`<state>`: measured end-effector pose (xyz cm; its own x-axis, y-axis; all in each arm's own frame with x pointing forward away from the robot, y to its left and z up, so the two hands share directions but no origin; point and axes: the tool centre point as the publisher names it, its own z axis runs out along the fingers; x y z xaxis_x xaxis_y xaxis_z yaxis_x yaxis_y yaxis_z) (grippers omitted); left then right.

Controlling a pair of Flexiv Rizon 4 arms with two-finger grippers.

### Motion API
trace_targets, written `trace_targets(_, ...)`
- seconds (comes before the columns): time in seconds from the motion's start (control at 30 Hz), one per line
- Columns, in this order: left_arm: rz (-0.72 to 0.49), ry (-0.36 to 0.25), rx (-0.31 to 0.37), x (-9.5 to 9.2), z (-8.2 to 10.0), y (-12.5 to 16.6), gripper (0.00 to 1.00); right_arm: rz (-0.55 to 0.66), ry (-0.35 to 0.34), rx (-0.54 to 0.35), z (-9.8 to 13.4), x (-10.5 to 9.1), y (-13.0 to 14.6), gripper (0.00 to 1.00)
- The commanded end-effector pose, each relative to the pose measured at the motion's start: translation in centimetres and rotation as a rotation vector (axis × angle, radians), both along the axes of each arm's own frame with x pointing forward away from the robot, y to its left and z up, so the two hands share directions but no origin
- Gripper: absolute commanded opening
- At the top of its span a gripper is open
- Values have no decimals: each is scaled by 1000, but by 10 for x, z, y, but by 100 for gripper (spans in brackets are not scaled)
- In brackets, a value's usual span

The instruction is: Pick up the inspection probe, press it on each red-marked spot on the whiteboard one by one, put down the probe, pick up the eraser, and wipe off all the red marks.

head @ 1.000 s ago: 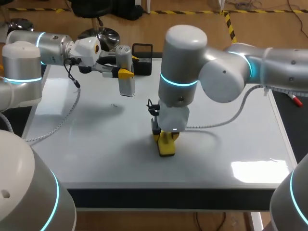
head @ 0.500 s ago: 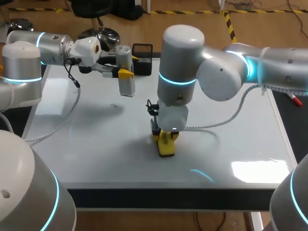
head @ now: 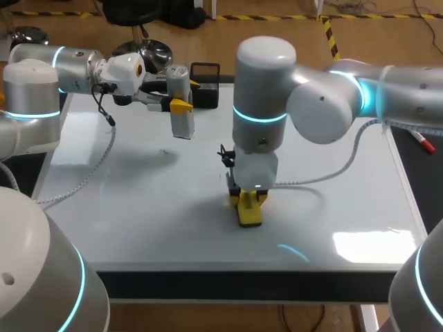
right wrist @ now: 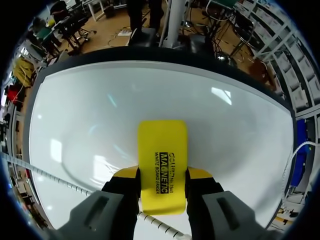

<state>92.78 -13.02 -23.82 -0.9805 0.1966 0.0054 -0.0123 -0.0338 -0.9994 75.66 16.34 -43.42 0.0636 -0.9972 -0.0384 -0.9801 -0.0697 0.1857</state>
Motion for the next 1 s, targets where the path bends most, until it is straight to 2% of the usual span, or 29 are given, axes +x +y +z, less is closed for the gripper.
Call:
trace_targets(0.03, 2, -2, 0, -1, 1, 0, 0, -7, -3, -6, -15, -3, -17, 0)
trace_targets(0.47, 2, -2, 0, -1, 1, 0, 0, -54, 2, -62, -17, -6, -53, 0)
trace_targets(0.77, 2, -2, 0, -1, 1, 0, 0, -77, -5, -78, -14, -4, -65, 0)
trace_targets(1.0, 2, -2, 0, -1, 1, 0, 0, -80, -33, -85, 2, 3, -68, 0)
